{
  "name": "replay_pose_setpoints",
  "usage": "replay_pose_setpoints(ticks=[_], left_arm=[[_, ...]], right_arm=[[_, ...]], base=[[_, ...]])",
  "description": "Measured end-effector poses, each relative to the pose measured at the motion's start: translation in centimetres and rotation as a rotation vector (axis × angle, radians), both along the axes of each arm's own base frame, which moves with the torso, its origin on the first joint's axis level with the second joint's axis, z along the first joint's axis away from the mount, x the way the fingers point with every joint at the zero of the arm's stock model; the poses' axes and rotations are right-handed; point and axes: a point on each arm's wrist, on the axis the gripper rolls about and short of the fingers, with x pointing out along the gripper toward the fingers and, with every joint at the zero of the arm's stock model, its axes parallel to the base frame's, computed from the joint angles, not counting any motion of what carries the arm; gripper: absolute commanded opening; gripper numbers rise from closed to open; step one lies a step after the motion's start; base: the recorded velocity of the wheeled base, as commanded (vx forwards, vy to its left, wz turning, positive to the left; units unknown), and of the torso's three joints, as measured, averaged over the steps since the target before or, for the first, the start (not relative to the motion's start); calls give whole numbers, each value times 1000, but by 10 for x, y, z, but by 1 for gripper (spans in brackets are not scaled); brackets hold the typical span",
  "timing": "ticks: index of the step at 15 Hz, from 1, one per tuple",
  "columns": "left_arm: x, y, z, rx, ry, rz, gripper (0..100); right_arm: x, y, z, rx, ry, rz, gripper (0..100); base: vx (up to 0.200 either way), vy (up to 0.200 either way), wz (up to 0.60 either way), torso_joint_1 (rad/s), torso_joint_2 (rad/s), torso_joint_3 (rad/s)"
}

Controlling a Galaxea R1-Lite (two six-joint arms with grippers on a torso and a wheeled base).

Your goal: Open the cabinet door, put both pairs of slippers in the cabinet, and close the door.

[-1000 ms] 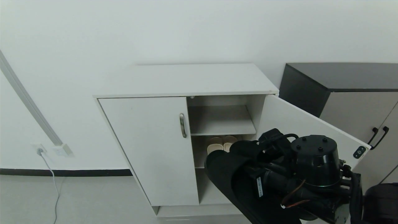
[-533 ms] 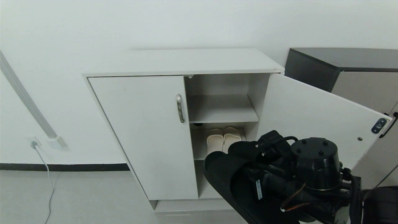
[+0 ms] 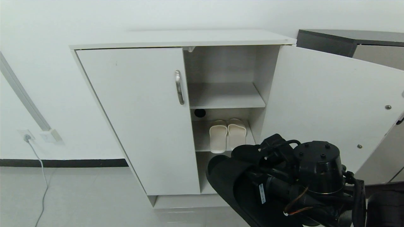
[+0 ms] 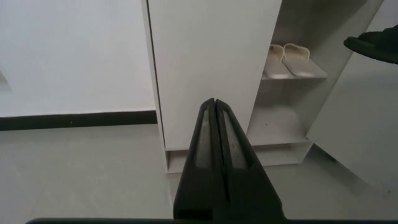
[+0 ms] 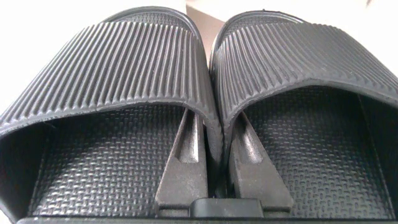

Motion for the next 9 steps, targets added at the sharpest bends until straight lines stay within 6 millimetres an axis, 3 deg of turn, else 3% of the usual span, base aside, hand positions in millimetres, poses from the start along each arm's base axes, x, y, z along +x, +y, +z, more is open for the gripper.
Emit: replay_pose_setpoints(ticks=[5,7,9], left_arm=[[0,0,0,1,0,0,0],[0,0,0,3,0,0,0],[0,0,0,2,-1,0,0]], right_arm=[[0,-1,-2,-3,3,-3,0],[1,-1,-1,-1,0,-4,0],[2,-1,-1,2,-3,-8,0]], base=[[0,0,0,0,43,32],[0,200,0,2,5,10],[0,0,0,0,0,0]])
